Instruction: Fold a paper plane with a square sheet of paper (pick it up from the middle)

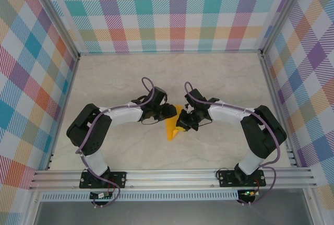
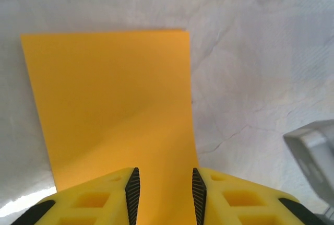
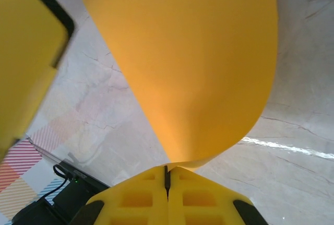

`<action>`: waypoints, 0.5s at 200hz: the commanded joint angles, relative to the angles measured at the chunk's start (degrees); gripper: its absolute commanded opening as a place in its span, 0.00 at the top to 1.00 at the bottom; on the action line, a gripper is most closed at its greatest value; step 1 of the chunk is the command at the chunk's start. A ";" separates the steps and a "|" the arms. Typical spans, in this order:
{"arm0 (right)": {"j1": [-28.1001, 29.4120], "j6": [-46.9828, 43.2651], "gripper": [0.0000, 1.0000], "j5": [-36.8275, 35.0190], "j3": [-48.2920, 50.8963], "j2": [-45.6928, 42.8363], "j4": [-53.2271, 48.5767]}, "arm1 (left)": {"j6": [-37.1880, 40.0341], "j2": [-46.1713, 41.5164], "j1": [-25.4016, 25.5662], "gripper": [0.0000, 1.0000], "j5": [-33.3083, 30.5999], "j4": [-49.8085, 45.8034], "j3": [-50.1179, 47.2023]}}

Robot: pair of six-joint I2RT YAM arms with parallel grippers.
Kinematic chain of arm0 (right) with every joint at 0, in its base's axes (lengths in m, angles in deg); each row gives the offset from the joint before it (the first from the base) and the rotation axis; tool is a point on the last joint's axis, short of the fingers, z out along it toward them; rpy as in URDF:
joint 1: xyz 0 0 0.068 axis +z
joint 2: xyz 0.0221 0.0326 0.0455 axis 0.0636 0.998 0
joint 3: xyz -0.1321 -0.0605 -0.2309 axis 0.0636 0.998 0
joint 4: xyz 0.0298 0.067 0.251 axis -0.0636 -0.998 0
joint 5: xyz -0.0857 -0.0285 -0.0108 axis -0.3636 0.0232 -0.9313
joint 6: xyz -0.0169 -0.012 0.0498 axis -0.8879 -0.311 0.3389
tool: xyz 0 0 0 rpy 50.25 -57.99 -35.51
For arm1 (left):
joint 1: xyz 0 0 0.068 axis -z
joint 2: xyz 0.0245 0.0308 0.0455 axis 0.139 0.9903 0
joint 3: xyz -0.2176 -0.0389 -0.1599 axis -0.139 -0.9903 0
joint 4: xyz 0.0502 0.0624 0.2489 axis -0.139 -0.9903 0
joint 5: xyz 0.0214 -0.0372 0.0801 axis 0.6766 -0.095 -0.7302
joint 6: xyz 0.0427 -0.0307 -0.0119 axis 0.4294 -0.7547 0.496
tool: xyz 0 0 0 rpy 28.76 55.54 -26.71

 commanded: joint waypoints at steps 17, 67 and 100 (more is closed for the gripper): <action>-0.17 -1.85 0.97 -0.81 -2.10 1.50 -1.71 | 1.44 3.52 -2.31 0.68 -2.16 -2.50 2.72; -0.16 -2.56 0.97 0.14 -3.21 3.66 1.40 | 1.46 8.56 -2.32 0.69 -0.88 -3.44 4.42; -0.19 -3.18 0.97 0.20 -3.87 5.02 4.12 | 1.43 10.16 -2.31 0.70 0.11 -4.45 4.69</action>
